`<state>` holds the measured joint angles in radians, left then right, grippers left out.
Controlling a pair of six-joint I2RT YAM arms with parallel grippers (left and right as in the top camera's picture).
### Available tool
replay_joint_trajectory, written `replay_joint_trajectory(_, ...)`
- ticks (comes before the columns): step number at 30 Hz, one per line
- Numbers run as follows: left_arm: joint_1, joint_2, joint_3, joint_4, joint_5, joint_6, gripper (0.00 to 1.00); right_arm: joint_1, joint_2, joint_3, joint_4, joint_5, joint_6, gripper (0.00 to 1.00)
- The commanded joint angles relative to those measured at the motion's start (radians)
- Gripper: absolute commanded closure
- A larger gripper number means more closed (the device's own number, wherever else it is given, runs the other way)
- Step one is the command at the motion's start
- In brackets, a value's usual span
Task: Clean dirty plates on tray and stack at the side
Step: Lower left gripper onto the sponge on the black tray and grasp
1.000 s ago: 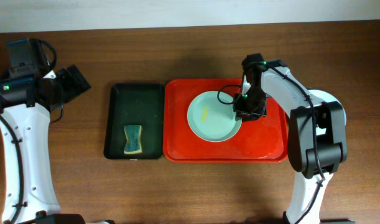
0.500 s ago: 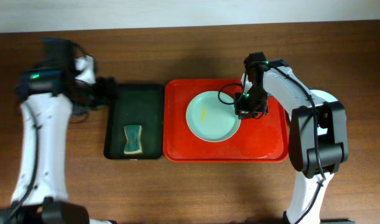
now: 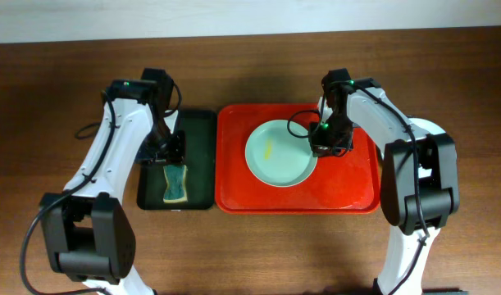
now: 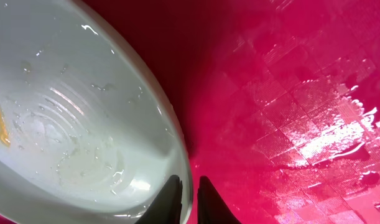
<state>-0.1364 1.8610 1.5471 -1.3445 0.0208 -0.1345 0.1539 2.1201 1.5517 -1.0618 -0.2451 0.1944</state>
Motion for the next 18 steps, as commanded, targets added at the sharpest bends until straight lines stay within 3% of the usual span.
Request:
replay_joint_trajectory(1, 0.000, 0.009, -0.089, 0.056, 0.002, -0.010, 0.52, -0.003, 0.013, -0.002, -0.003, -0.006, -0.007, 0.87)
replay_joint_trajectory(4, 0.000, 0.009, -0.157, 0.126, 0.002, -0.034, 0.51, -0.003, 0.013, -0.002, -0.004, -0.006, -0.007, 0.85)
replay_joint_trajectory(13, 0.000, 0.010, -0.289, 0.287, 0.010, -0.039, 0.64, -0.003, 0.013, -0.002, -0.004, -0.006, -0.007, 0.84)
replay_joint_trajectory(18, 0.000, 0.010, -0.344, 0.369, 0.008, -0.063, 0.63, -0.003, 0.013, -0.002, -0.005, -0.006, -0.007, 0.84)
